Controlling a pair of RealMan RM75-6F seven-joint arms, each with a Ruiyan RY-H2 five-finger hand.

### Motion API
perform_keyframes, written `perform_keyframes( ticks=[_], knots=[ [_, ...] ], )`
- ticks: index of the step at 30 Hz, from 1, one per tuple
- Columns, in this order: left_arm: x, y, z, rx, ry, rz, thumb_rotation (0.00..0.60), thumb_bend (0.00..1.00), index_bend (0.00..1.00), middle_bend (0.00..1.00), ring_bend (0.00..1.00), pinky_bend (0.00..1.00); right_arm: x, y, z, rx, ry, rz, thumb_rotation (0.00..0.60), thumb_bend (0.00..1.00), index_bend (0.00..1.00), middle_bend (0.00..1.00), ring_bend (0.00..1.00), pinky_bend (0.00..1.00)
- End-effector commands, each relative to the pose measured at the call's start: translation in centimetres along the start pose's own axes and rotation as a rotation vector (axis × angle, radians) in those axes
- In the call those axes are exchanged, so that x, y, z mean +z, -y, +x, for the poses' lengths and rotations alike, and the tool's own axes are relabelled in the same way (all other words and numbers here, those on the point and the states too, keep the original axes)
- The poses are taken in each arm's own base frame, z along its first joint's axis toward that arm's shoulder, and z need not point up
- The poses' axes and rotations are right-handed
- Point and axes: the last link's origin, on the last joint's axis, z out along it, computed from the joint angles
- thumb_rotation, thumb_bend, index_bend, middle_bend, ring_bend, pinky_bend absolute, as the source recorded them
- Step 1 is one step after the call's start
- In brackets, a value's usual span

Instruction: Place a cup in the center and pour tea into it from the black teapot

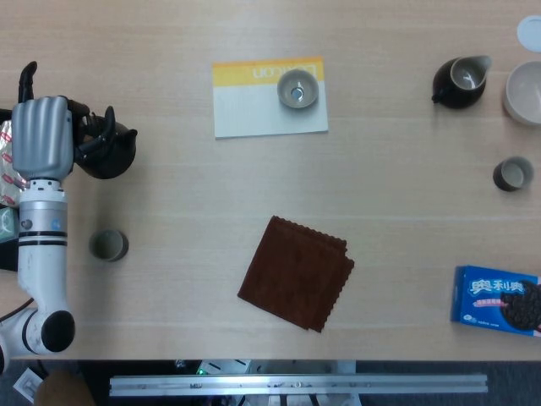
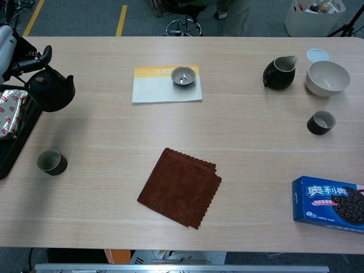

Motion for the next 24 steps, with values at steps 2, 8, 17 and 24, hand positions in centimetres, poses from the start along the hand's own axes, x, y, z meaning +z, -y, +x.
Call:
perform_keyframes(
  ticks=[2,8,17,24],
  knots=[
    [-0.3,-0.3,0.5,-0.002,0.000,-0.031,0.231,0.38,1.00,1.00,0.90,0.09,0.3,0.4,0.1,-0.014,0.001,0.018,0.600,0.26,0.18,0.12,0.01,0.02],
    [-0.8,-0.9,1.4,-0.020,0.004,-0.081,0.251,0.38,0.99,1.00,0.89,0.09,1.0,1.6,0.7,-0.054,-0.015,0.052,0.600,0.26,0.18,0.12,0.01,0.02],
    [-1.4,-1.5,2.4,-0.025,0.025,-0.120,0.300,0.38,0.97,1.00,0.88,0.09,2.3,4.1,1.7,-0.095,-0.034,0.108,0.600,0.26,0.18,0.12,0.01,0.02],
    [-1.4,-1.3,2.5,-0.021,0.034,-0.113,0.305,0.38,0.96,1.00,0.88,0.09,2.6,4.4,1.6,-0.100,-0.016,0.092,0.600,0.26,0.18,0.12,0.01,0.02]
  ],
)
